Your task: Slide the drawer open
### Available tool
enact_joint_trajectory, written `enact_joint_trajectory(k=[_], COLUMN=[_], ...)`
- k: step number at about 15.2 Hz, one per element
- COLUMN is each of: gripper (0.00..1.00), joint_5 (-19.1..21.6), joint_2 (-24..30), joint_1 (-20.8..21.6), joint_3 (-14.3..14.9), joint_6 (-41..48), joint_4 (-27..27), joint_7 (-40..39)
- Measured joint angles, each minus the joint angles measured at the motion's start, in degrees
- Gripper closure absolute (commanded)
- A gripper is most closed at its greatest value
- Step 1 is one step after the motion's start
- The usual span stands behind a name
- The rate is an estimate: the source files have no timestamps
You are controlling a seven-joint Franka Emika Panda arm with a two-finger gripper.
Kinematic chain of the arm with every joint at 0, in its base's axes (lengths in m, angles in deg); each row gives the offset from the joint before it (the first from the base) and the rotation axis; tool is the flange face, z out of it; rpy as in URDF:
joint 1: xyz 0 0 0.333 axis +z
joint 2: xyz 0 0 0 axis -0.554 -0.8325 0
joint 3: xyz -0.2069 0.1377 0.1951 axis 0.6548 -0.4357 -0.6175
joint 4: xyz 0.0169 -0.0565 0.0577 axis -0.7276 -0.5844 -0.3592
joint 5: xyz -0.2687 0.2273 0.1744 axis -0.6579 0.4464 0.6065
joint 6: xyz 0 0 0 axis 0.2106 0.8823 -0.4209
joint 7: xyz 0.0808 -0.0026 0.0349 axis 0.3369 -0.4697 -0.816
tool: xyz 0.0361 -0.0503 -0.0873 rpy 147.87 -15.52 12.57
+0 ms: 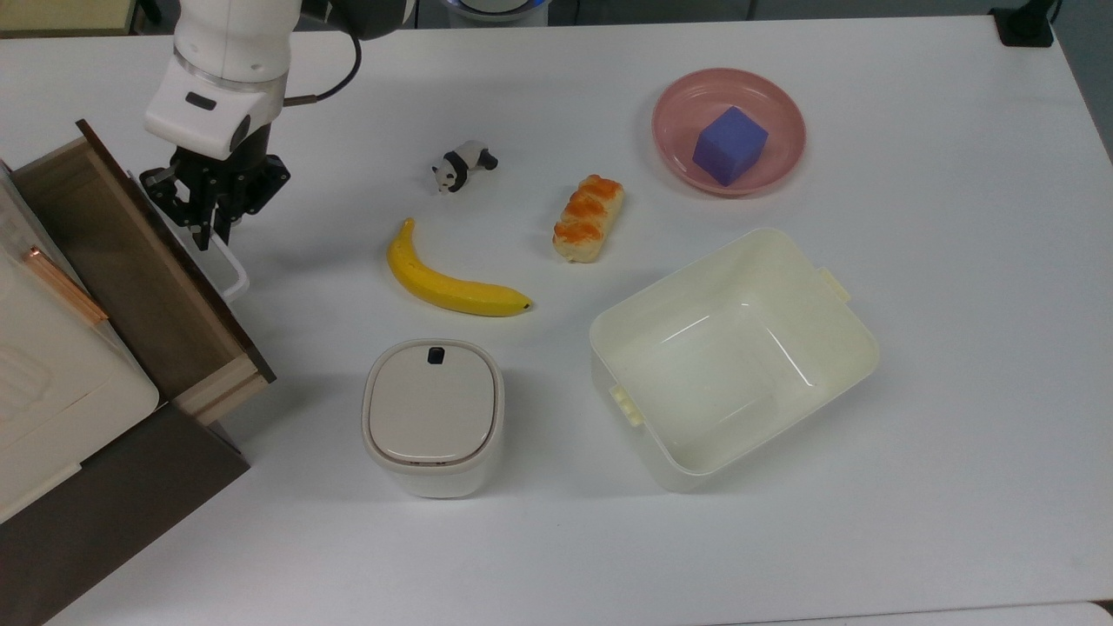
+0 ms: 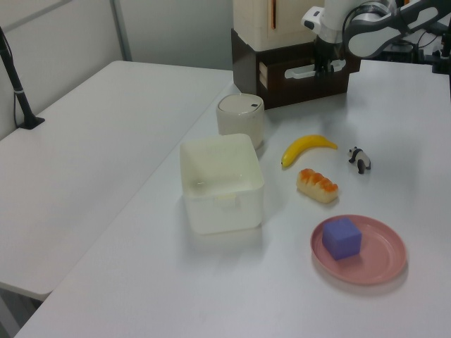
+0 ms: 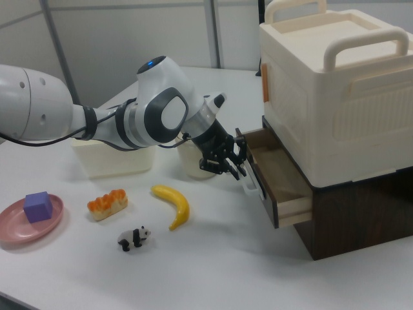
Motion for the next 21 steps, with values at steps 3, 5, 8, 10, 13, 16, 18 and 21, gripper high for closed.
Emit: enact_joint_trajectory(k=[3, 5, 8, 10, 13, 16, 18, 21], gripper=[0.36, 0.31, 0.14, 0.13, 0.00, 0.00, 0.00, 0.00], joint_5=[0.0, 0.0, 0.0, 0.5, 3.8, 7.7, 9.9, 15.0], joint_2=[0.1, 0.1, 0.4, 1.0, 2.5, 4.2, 5.0, 5.2], joint_1=[0.9, 1.6, 2.8, 3.6, 6.2, 8.7, 9.0, 9.2], joint_3=[0.0, -0.2, -0.3, -0.3, -0.5, -0.5, -0.5, -0.5], joint_6=[0.0, 0.1, 1.9, 3.9, 9.5, 15.9, 19.2, 23.5], joint_4=[-0.1, -0.4, -0.6, -0.6, 0.2, 2.0, 3.2, 6.1], joint_7=[0.9, 1.7, 2.2, 2.8, 6.3, 9.4, 9.9, 10.2])
